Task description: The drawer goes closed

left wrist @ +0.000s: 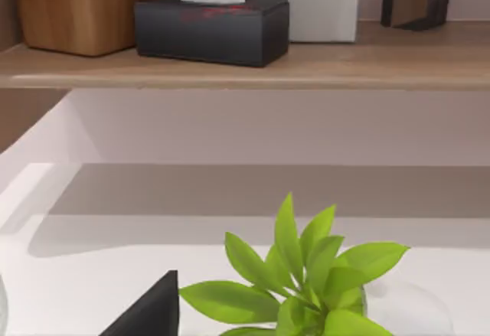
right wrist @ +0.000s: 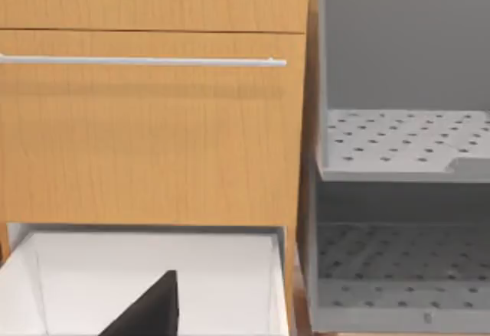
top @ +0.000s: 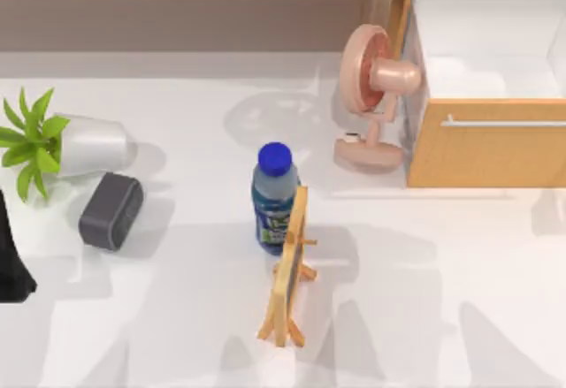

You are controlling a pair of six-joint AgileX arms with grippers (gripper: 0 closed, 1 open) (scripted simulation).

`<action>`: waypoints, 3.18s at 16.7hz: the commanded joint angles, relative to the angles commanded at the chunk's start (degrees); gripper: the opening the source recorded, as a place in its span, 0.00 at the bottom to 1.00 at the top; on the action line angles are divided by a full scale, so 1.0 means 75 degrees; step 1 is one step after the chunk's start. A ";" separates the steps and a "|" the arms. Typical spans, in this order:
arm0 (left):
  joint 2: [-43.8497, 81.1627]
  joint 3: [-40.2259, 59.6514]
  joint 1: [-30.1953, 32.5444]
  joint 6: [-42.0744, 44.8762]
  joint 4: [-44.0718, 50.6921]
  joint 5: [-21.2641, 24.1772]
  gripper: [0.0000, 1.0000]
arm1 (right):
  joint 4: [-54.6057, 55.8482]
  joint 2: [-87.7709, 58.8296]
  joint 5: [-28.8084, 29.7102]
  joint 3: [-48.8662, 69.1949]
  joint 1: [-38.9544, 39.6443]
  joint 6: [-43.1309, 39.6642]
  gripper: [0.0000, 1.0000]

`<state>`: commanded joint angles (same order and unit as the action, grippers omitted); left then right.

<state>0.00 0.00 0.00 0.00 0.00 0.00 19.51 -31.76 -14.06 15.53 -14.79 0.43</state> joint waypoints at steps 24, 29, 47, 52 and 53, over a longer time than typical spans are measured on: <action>0.0000 0.0000 0.0000 0.0000 0.0000 0.0000 1.00 | 0.4702 -0.6886 -0.1225 0.1529 -0.1978 -0.1625 1.00; 0.0000 0.0000 0.0000 0.0000 0.0000 0.0000 1.00 | 0.6930 -0.8299 0.0773 0.0062 -0.0797 -0.4911 1.00; 0.0000 0.0000 0.0000 0.0000 0.0000 0.0000 1.00 | 1.0822 -1.0874 0.4768 -0.0427 0.4620 -1.1938 1.00; 0.0000 0.0000 0.0000 0.0000 0.0000 0.0000 1.00 | 1.0562 -1.0928 0.4628 -0.0109 0.4480 -1.1938 1.00; 0.0000 0.0000 0.0000 0.0000 0.0000 0.0000 1.00 | 1.0453 -1.0951 0.4577 0.0024 0.4429 -1.1940 1.00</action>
<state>0.00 0.00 0.00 0.00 0.00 0.00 97.91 -113.89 20.27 15.71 18.42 -89.12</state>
